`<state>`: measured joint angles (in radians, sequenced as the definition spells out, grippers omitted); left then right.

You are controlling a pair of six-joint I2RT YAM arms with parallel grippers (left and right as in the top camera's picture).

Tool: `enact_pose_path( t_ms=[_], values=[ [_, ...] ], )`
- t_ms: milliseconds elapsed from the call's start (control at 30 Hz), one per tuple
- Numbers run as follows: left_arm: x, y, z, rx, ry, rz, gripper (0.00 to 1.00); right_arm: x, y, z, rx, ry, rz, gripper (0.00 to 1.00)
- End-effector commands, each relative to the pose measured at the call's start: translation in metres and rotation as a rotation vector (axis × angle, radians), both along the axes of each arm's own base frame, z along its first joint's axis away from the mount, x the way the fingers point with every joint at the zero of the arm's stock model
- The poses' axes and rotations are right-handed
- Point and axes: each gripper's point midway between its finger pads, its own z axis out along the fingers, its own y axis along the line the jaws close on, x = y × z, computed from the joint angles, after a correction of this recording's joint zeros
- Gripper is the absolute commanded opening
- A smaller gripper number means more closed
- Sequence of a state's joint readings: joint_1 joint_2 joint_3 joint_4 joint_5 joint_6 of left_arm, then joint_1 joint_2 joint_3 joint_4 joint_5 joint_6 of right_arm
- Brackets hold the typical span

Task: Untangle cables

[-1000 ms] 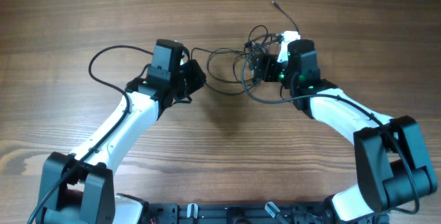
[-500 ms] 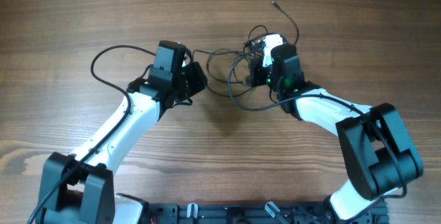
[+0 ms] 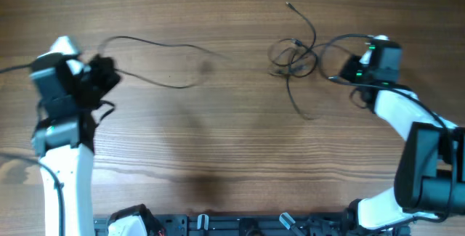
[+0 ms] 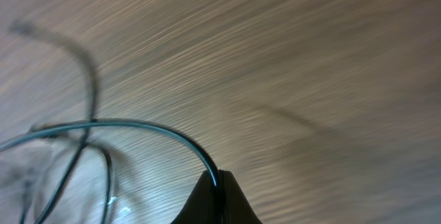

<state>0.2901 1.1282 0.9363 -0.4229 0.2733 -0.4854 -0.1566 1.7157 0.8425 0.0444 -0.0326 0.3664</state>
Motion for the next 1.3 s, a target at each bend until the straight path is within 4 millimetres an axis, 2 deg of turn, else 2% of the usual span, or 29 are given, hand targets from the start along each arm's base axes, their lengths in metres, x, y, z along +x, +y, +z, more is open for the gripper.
enact_pose_path(
  t_ms=[0, 100, 167, 367, 467, 500, 600, 667, 733, 833, 900, 933, 1033, 1133, 1233, 1267],
  values=[
    [-0.008, 0.045, 0.016, 0.056, -0.052, 0.109, 0.04, -0.003, -0.027, 0.011, 0.025, -0.020, -0.063, 0.04],
    [-0.012, 0.069, 0.022, 0.068, -0.075, 0.176, 0.04, -0.012, -0.038, 0.006, 0.051, 0.010, -0.114, 0.04],
    [-0.014, 0.079, 0.026, 0.076, -0.091, 0.204, 0.04, -0.015, -0.035, 0.003, 0.061, 0.029, -0.102, 0.04],
    [-0.005, 0.088, 0.048, 0.119, -0.188, 0.212, 0.04, -0.018, 0.027, 0.002, 0.237, 0.043, 0.150, 0.06],
    [0.011, 0.096, 0.081, 0.219, -0.331, 0.197, 0.04, -0.022, 0.054, 0.002, 0.291, 0.062, 0.225, 0.11],
    [0.017, 0.100, 0.094, 0.262, -0.385, 0.191, 0.04, -0.024, 0.064, 0.001, 0.302, 0.072, 0.251, 0.16],
    [0.028, 0.113, 0.136, 0.359, -0.566, 0.220, 0.04, -0.025, 0.087, 0.002, 0.294, 0.080, 0.311, 0.48],
    [0.026, 0.130, 0.163, 0.397, -0.659, 0.315, 0.04, -0.025, 0.097, 0.006, 0.280, 0.076, 0.329, 0.79],
    [0.024, 0.157, 0.178, 0.447, -0.677, 0.452, 0.04, -0.027, 0.101, 0.011, 0.274, 0.074, 0.338, 0.98],
    [0.038, 0.185, 0.184, 0.513, -0.638, 0.522, 0.04, -0.033, 0.102, 0.020, 0.280, 0.078, 0.333, 1.00],
    [0.060, 0.197, 0.174, 0.501, -0.610, 0.499, 0.04, -0.038, 0.103, 0.024, 0.286, 0.091, 0.328, 1.00],
    [0.080, 0.202, 0.161, 0.484, -0.587, 0.463, 0.04, -0.041, 0.104, 0.025, 0.288, 0.099, 0.328, 1.00],
    [0.120, 0.201, 0.117, 0.414, -0.527, 0.338, 0.04, -0.046, 0.109, 0.024, 0.306, 0.121, 0.322, 1.00],
    [0.141, 0.207, 0.057, 0.360, -0.415, 0.303, 0.04, -0.052, 0.121, 0.021, 0.312, 0.148, 0.339, 1.00],
    [0.148, 0.214, -0.037, 0.274, -0.199, 0.297, 0.04, -0.056, 0.134, 0.016, 0.262, 0.175, 0.361, 1.00],
    [0.147, 0.214, -0.058, 0.252, -0.147, 0.294, 0.04, -0.058, 0.138, 0.015, 0.243, 0.181, 0.366, 1.00]
  ],
)
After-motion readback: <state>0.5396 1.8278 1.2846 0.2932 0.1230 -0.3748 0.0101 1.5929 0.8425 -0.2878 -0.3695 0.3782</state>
